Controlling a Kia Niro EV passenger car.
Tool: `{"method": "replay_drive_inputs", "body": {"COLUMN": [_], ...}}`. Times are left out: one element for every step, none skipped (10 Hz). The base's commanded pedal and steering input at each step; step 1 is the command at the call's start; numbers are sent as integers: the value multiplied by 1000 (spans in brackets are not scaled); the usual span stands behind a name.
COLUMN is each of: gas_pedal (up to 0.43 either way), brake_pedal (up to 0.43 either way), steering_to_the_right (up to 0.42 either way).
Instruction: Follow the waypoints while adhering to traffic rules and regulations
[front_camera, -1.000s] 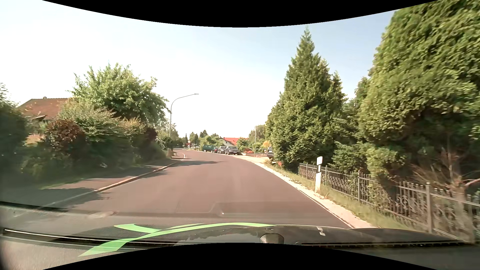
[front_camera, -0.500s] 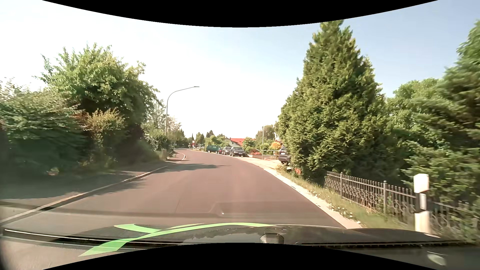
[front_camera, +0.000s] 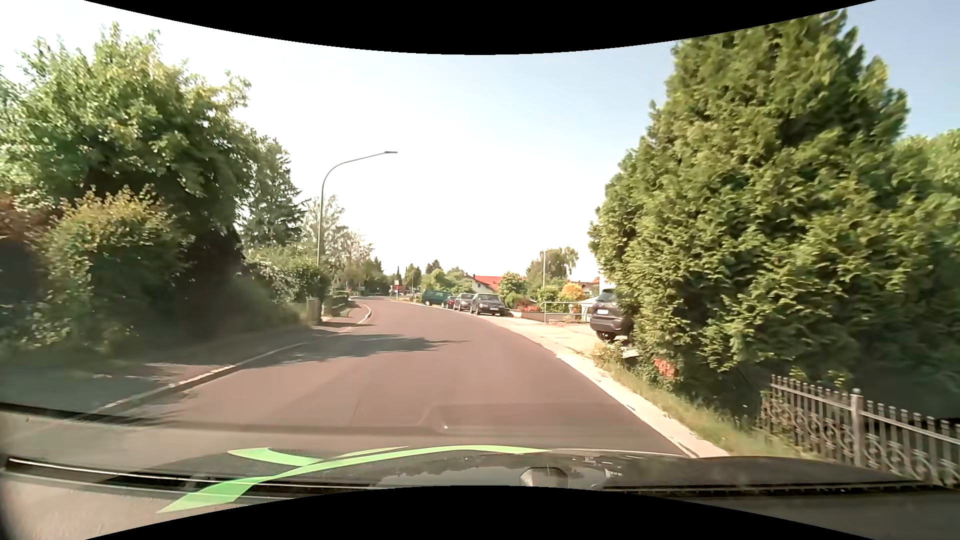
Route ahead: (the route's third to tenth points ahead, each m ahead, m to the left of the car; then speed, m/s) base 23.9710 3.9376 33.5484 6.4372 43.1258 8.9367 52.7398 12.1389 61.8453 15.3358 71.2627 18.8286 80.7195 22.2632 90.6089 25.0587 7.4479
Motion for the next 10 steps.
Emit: {"method": "replay_drive_inputs", "body": {"gas_pedal": [118,118,118,118,118,118,118,118,118,118], "brake_pedal": [0,0,0,0,0,0,0,0,0,0], "steering_to_the_right": [-39,-39,-39,-39,-39,-40,-40,-41,-41,-41]}}
